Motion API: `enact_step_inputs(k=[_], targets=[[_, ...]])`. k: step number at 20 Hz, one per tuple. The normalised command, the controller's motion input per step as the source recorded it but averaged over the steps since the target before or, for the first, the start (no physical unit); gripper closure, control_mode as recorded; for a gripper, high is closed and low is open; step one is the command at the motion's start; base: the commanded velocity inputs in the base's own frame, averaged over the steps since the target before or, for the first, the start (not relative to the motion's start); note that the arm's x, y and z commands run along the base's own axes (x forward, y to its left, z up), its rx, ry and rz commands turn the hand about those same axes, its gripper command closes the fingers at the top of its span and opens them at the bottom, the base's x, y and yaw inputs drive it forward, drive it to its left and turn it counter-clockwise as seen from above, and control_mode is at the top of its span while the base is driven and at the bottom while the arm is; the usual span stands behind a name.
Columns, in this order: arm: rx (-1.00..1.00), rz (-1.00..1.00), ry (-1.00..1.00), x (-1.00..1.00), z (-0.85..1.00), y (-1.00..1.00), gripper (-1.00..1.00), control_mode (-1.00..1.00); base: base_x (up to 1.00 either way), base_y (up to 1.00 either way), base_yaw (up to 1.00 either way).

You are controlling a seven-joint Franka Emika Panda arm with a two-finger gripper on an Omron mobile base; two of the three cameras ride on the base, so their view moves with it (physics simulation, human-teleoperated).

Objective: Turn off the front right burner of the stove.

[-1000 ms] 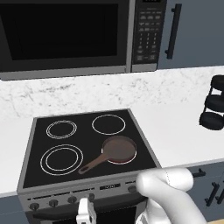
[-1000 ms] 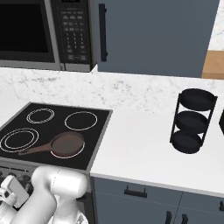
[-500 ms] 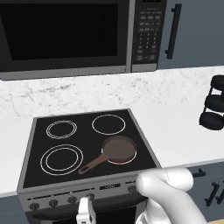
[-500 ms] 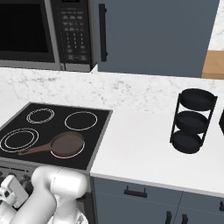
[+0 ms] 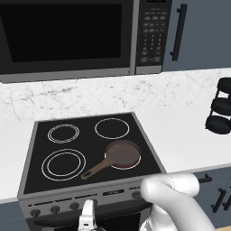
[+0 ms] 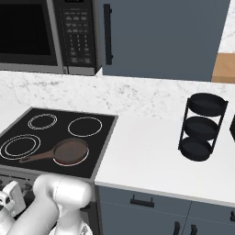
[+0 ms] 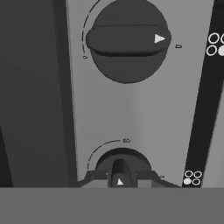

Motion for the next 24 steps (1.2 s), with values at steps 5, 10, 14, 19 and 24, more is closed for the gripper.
enact_step_inputs(k=[5,10,14,19,24], targets=[[0.35,-0.07,0.19,0.11,0.08,-0.26,1.00,-1.00,0.00,0.00,0.00],[0.39,-0.10,0.19,0.11,0.11,-0.30,1.00,-1.00,0.00,0.00,0.00],[0.40,-0.13,0.18,0.14,0.08,-0.32,1.00,-1.00,0.00,0.00,0.00],[0.45,-0.16,0.16,0.11,0.10,-0.34,1.00,-1.00,0.00,0.00,0.00],[0.49,-0.19,0.13,0.08,0.08,-0.34,1.00,-1.00,0.00,0.00,0.00]])
